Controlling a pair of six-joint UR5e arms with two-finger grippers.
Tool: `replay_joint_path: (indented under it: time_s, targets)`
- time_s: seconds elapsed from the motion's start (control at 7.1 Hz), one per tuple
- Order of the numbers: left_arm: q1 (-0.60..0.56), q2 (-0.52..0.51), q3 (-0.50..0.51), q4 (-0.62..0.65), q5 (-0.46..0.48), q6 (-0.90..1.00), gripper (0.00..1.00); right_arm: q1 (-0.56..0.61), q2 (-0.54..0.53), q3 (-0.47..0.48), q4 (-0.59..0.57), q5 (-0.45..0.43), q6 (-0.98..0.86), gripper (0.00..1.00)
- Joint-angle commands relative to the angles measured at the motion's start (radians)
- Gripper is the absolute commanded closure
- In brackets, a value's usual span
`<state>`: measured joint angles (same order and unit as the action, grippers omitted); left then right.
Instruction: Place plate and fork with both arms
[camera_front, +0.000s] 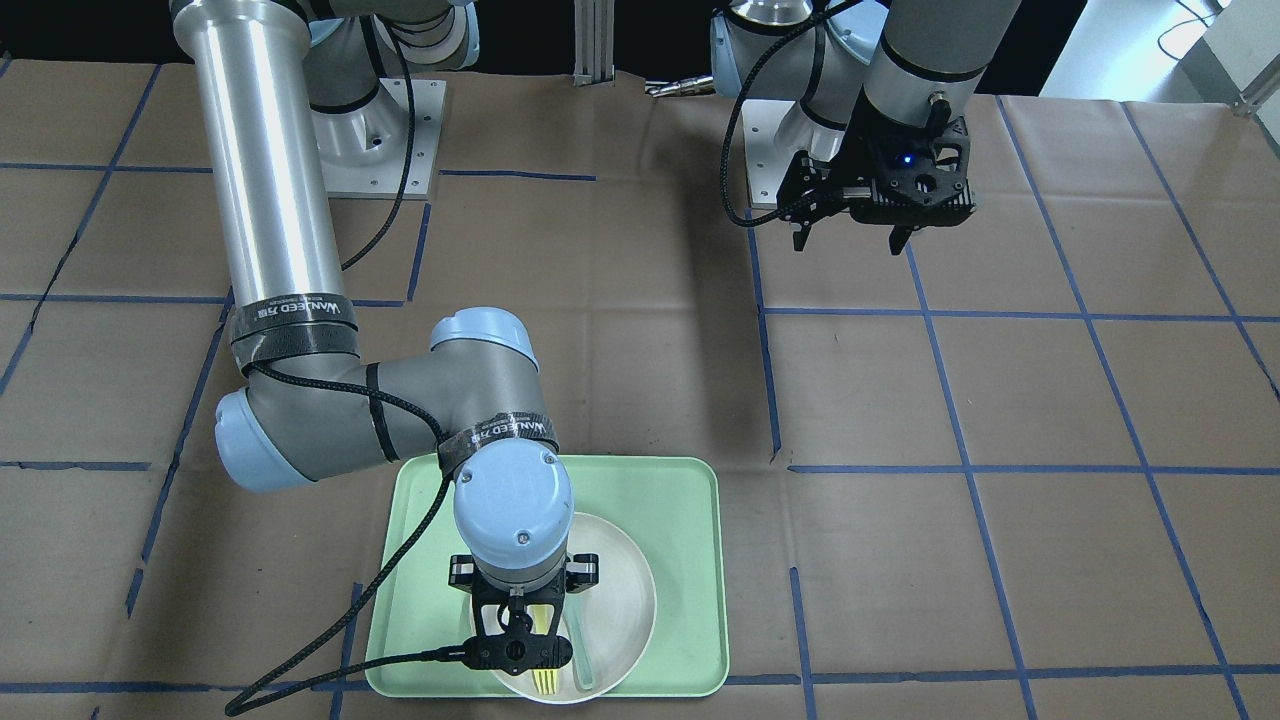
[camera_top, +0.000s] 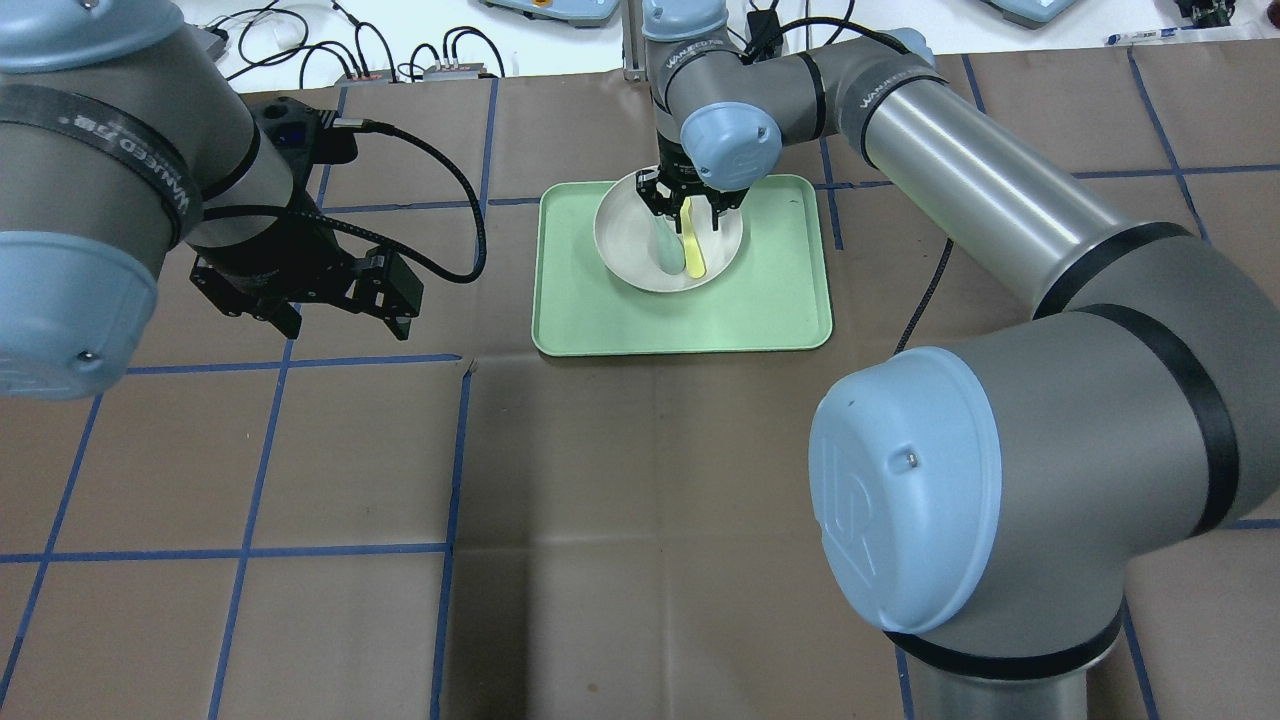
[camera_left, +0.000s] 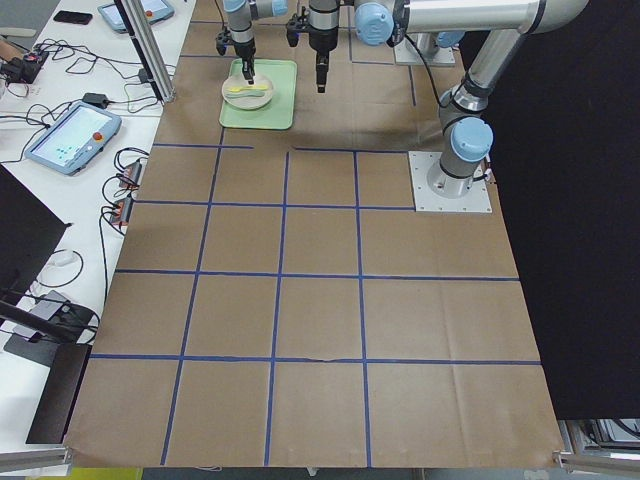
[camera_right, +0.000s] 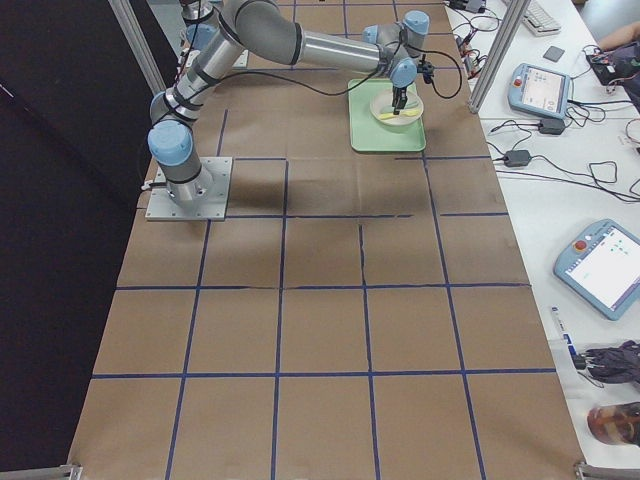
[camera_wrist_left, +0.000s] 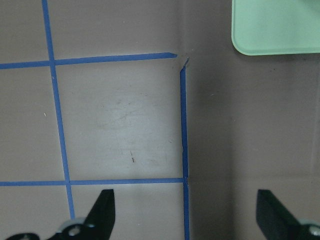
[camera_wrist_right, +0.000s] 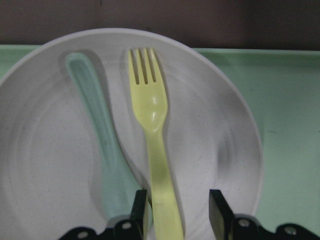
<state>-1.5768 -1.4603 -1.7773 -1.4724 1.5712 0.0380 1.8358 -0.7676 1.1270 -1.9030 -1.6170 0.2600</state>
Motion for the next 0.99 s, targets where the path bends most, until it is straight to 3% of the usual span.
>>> replay_joint_path:
  time_s: [0.0,0.85]
  targets:
    - [0.0,0.014,-0.005,0.017,-0.078,-0.003,0.0,0.0,0.013,0.002,-0.01,0.0,-0.002,0.48]
    - [0.001,0.034,-0.002,0.001,-0.069,-0.006,0.0,0.008,0.045,-0.001,-0.042,0.002,-0.001,0.5]
